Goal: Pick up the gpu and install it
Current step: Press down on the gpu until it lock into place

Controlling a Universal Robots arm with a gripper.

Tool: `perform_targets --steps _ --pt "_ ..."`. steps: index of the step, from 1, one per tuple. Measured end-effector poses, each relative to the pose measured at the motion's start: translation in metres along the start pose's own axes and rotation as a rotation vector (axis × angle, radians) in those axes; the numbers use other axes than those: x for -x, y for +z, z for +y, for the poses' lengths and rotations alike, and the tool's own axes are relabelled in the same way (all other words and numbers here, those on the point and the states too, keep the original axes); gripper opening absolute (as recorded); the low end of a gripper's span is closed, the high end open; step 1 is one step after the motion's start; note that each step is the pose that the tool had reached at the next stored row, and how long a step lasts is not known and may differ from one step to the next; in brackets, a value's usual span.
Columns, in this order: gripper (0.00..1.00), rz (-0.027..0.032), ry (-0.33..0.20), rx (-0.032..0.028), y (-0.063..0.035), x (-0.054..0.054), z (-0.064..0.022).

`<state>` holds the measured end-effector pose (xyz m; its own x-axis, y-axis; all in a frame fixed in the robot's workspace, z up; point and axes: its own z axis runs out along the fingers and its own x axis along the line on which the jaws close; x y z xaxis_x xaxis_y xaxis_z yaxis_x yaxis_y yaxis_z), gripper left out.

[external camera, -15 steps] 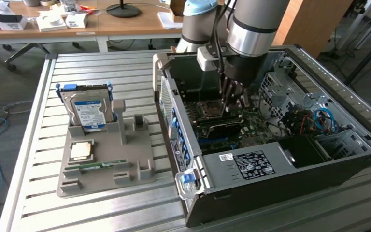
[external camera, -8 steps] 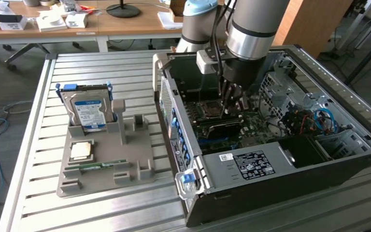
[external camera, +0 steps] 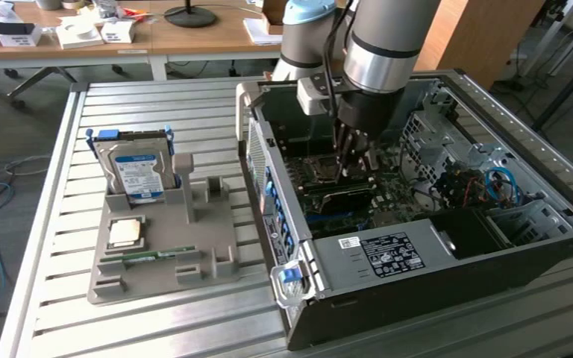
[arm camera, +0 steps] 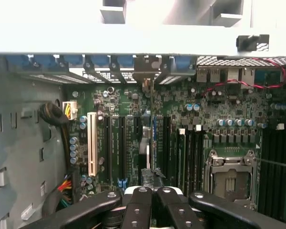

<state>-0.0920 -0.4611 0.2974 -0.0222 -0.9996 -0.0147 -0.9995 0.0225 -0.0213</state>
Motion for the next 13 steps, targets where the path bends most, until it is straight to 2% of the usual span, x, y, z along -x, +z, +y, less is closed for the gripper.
perform_targets --steps 10,13 --pt "0.11 0.0001 0.0 -0.0017 0.0171 0.0 0.002" --pt "0.11 0.0003 0.0 -0.0016 0.0176 0.0 0.0022"
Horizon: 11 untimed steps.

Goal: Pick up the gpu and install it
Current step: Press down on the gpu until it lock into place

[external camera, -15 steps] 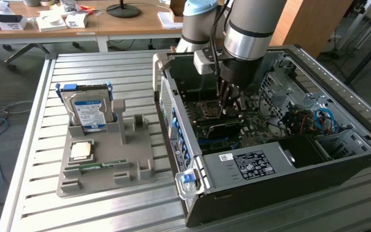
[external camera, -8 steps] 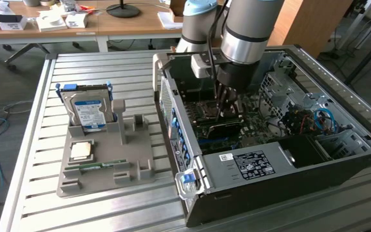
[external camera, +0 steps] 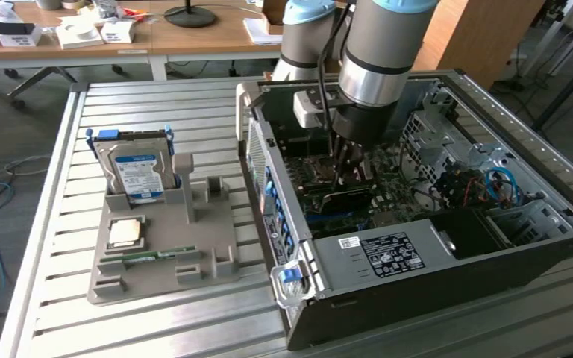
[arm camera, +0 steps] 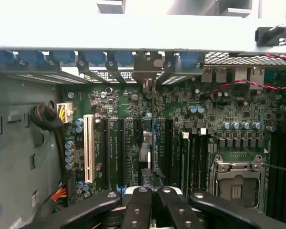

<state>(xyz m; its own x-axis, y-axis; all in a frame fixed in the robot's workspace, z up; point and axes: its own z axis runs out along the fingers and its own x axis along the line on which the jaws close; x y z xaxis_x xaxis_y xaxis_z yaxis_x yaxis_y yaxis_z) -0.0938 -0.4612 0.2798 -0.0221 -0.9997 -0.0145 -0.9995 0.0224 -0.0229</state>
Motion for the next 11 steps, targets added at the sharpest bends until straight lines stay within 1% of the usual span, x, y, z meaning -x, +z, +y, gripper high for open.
perform_targets --steps 11 --pt "0.11 -0.0003 0.0 -0.0001 0.007 0.0006 0.0005"
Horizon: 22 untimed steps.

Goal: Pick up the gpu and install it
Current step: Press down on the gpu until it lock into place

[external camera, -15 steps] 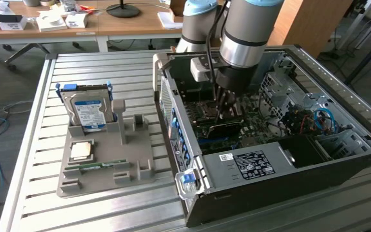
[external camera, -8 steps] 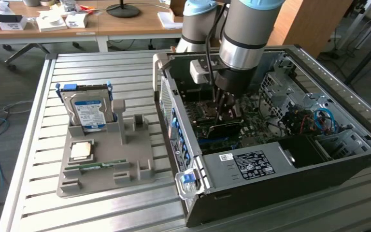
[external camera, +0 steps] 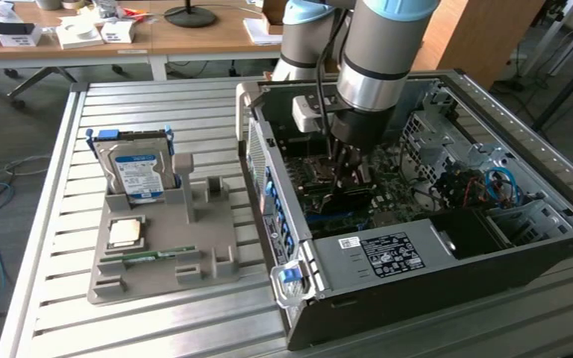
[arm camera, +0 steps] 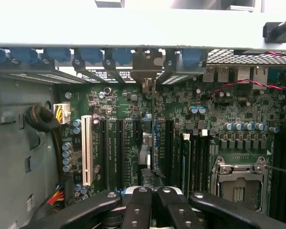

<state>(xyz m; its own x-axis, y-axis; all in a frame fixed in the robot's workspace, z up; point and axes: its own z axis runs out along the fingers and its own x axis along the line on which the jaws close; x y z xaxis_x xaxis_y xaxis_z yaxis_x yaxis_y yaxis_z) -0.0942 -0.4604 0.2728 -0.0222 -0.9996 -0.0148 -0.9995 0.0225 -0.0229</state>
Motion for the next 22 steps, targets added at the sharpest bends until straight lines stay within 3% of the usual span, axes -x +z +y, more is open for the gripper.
perform_targets --steps 22 --pt "0.11 0.0001 0.0 0.0001 0.0054 0.0043 0.0003"
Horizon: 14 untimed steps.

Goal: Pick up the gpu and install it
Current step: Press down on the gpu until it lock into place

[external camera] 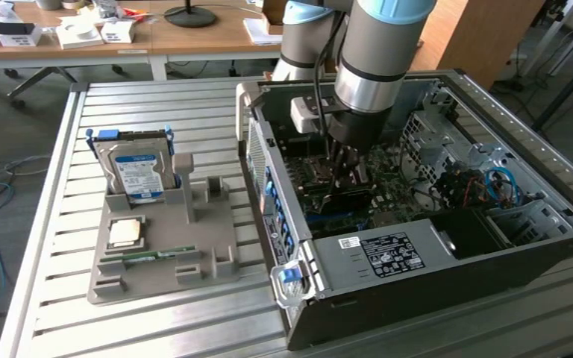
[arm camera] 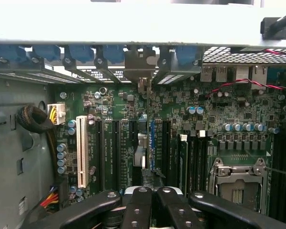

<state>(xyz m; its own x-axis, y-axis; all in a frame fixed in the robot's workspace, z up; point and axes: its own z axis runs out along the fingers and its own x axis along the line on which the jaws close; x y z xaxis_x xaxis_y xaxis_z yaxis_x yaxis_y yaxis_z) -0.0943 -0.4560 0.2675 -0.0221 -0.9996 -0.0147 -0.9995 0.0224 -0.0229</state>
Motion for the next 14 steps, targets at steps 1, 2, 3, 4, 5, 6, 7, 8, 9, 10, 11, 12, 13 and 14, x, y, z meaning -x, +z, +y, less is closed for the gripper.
perform_targets --steps 1,2,3,4,5,6,7,8,9,10,11,12,13,14 --pt "0.11 -0.0002 0.0 -0.0001 0.0003 0.0 0.0" --pt "0.11 0.0 0.0 0.0 0.0003 0.0001 0.0" --pt "0.11 -0.0002 0.0 -0.0001 0.0004 0.0002 0.0" --pt "0.11 -0.0003 0.0 -0.0001 0.0005 0.0004 0.0" --pt "0.11 -0.0003 0.0 -0.0001 0.0005 0.0006 0.0" --pt "0.11 -0.0002 0.0 -0.0001 0.0005 0.0008 0.0" --pt "0.11 -0.0003 0.0 -0.0001 0.0005 0.001 0.0" --pt "0.11 -0.0002 0.0 0.0 0.0005 0.0011 0.0" --pt "0.11 -0.0002 0.0 0.0 0.0005 0.0012 0.0" --pt "0.11 -0.0002 0.0 0.0 0.0005 0.0015 0.0001" --pt "0.11 -0.0002 0.0 -0.0001 0.0005 0.0019 0.0" --pt "0.11 -0.0003 0.0 -0.0001 0.0005 0.0022 0.0001" --pt "0.11 -0.0002 0.0 0.0 0.0005 0.0025 0.0001" --pt "0.11 -0.0002 0.0 0.0 0.0005 0.0025 0.0001"
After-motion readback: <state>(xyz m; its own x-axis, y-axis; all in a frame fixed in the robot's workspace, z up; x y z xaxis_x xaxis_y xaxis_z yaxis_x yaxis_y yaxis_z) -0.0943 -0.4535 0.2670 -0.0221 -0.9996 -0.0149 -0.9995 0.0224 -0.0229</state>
